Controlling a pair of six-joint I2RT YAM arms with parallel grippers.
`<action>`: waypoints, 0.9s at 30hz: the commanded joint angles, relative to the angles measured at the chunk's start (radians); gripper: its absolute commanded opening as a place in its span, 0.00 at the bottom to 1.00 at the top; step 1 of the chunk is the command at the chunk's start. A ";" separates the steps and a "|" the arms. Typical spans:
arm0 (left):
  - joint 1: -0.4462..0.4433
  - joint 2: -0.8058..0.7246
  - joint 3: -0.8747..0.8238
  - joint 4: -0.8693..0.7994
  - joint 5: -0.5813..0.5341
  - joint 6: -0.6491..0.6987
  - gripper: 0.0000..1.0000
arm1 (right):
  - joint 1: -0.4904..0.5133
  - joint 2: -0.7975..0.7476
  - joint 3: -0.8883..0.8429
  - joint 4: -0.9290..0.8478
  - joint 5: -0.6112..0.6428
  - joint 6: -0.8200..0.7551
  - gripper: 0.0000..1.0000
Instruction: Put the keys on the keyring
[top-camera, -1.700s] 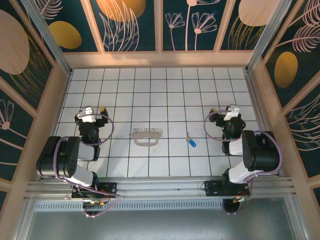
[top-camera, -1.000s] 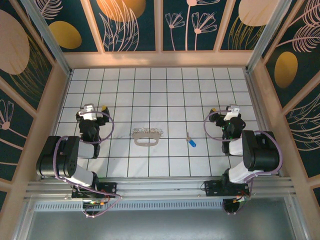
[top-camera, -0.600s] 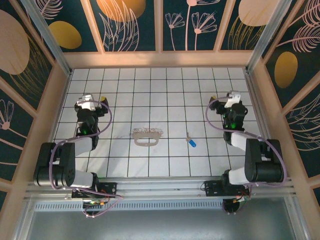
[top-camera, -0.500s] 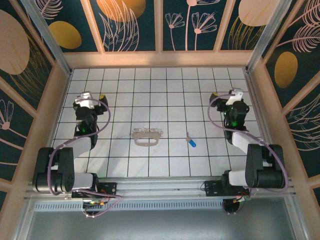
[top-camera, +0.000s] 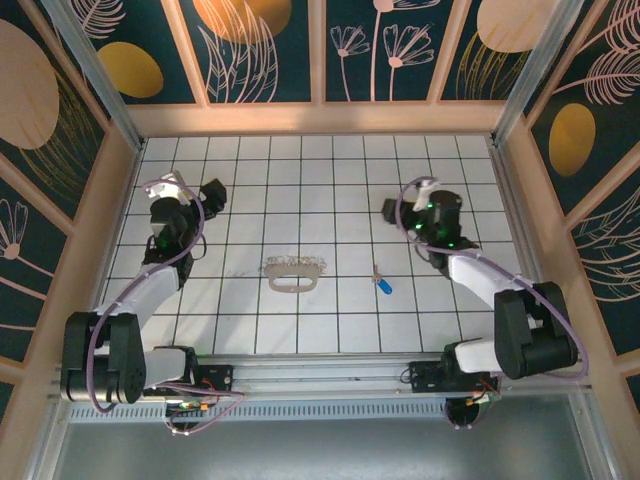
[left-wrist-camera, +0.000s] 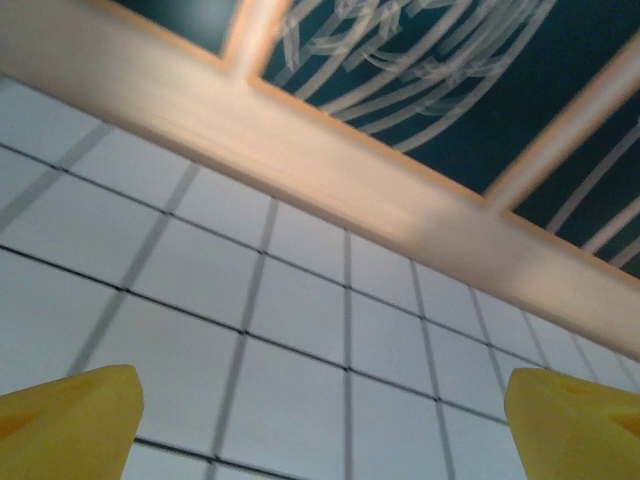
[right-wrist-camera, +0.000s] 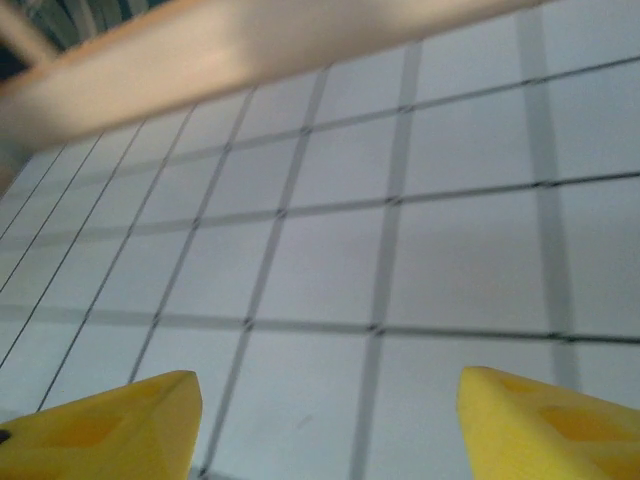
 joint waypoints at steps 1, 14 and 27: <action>-0.055 -0.060 -0.034 -0.048 0.106 -0.082 0.93 | 0.116 -0.029 -0.042 -0.069 -0.027 -0.004 0.65; -0.172 -0.152 -0.136 -0.028 0.162 -0.131 0.94 | 0.335 0.024 -0.150 0.081 -0.195 0.045 0.47; -0.182 -0.104 -0.111 -0.014 0.199 -0.115 0.96 | 0.402 0.203 -0.098 0.120 -0.256 0.026 0.33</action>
